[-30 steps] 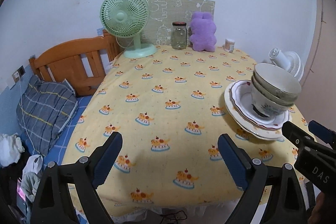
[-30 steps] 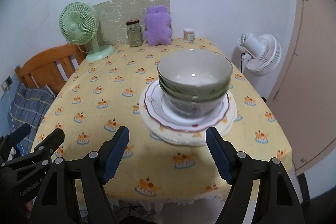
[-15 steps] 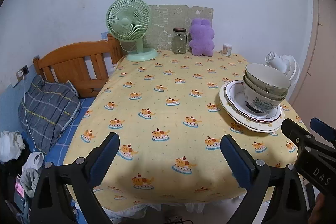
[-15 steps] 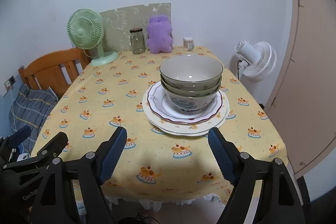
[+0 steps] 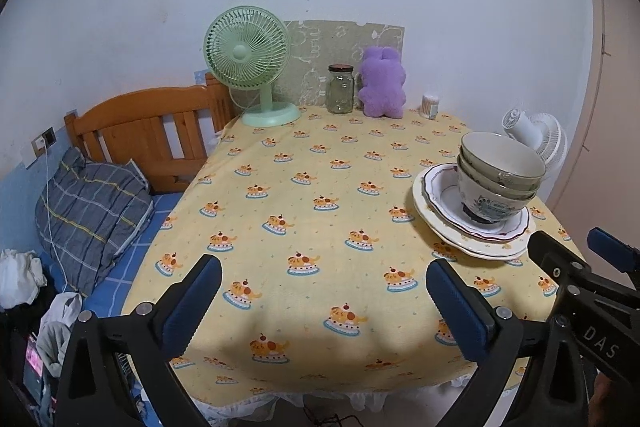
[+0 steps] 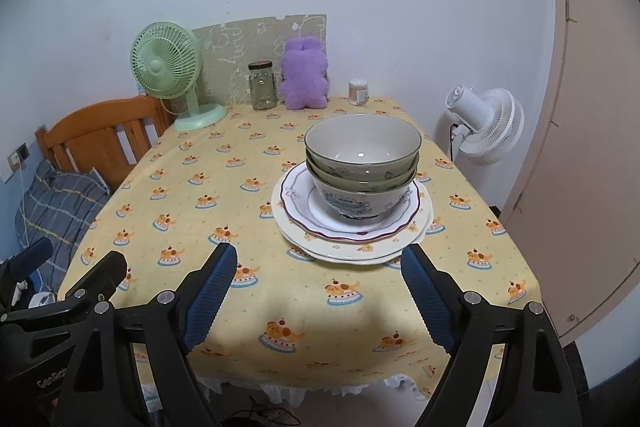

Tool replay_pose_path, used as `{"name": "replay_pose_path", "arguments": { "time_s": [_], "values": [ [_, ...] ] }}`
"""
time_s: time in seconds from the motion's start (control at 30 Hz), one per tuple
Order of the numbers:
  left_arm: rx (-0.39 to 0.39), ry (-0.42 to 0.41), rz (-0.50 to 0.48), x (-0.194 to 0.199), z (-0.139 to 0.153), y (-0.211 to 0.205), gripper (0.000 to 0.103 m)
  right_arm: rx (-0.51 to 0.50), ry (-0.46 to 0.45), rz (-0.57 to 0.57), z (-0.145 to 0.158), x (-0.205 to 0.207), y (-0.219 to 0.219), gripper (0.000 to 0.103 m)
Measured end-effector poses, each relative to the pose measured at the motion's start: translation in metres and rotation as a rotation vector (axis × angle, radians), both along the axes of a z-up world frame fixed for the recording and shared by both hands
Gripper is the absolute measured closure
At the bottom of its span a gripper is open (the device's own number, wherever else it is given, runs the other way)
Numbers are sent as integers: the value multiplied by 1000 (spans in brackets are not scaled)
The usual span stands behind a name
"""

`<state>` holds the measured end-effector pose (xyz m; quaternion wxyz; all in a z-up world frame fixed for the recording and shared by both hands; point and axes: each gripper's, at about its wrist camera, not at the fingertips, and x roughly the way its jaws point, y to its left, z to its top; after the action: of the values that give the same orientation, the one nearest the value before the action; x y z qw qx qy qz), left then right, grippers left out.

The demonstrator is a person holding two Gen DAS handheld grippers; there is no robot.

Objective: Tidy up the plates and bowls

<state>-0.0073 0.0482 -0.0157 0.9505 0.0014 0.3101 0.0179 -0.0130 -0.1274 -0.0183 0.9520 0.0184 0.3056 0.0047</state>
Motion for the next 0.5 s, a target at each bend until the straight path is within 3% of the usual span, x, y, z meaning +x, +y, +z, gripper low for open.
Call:
{"name": "replay_pose_path", "arguments": {
  "time_s": [0.5],
  "values": [
    [7,10,-4,3,-1,-1,0,-1,5,-11,-1,2,-4,16]
  ]
}}
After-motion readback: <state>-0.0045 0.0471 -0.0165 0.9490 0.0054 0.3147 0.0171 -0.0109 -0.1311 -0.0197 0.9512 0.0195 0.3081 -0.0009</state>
